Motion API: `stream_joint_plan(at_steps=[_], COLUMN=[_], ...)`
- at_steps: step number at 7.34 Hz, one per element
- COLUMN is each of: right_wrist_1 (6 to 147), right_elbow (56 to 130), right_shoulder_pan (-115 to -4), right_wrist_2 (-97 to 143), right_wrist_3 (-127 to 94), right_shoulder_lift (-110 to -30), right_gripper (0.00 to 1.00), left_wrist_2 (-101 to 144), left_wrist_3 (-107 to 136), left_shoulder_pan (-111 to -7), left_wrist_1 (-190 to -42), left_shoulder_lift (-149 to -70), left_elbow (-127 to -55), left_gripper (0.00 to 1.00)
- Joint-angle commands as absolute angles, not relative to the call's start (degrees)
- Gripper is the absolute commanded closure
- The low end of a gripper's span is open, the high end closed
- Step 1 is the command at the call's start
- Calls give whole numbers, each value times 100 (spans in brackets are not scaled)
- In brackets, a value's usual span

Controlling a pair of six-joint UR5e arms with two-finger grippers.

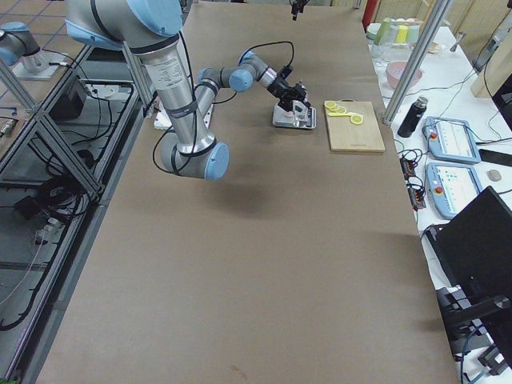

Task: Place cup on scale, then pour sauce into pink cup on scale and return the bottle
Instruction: 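Tilt the dispenser upright and carry it away from the cup with the right gripper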

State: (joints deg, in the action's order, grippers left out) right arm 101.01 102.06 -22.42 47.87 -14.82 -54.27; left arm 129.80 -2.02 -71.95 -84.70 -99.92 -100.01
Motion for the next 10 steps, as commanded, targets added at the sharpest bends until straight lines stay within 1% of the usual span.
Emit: stream_joint_plan(at_steps=[1, 2, 5, 6, 7, 10], right_wrist_1=[9660, 9659, 9650, 9598, 9380, 7643], right_elbow=[10509, 10860, 11248, 11572, 11697, 11707], right_shoulder_pan=[-2433, -2600, -2926, -2996, -2997, -2997], right_wrist_2=[5683, 6122, 6949, 7257, 7321, 7295], right_wrist_3=[-1784, -1775, -2449, -2670, -2724, -2716], right_shoulder_lift=[-5649, -5912, -6221, -6492, -6730, -7653], right_gripper=[77, 77, 77, 77, 77, 77], left_wrist_2=[13016, 13304, 13403, 13395, 13395, 13359], left_wrist_3=[-202, -193, -202, -202, -202, -202], left_shoulder_pan=[-7329, -7417, -7514, -7523, -7567, -7576], left_wrist_1=[-8473, -8455, -8473, -8481, -8473, -8473], left_shoulder_lift=[-9984, -9984, -10080, -10151, -10221, -10301], left_elbow=[-10002, -10002, -10002, -10011, -10046, -10046], left_gripper=[3, 3, 3, 3, 3, 3])
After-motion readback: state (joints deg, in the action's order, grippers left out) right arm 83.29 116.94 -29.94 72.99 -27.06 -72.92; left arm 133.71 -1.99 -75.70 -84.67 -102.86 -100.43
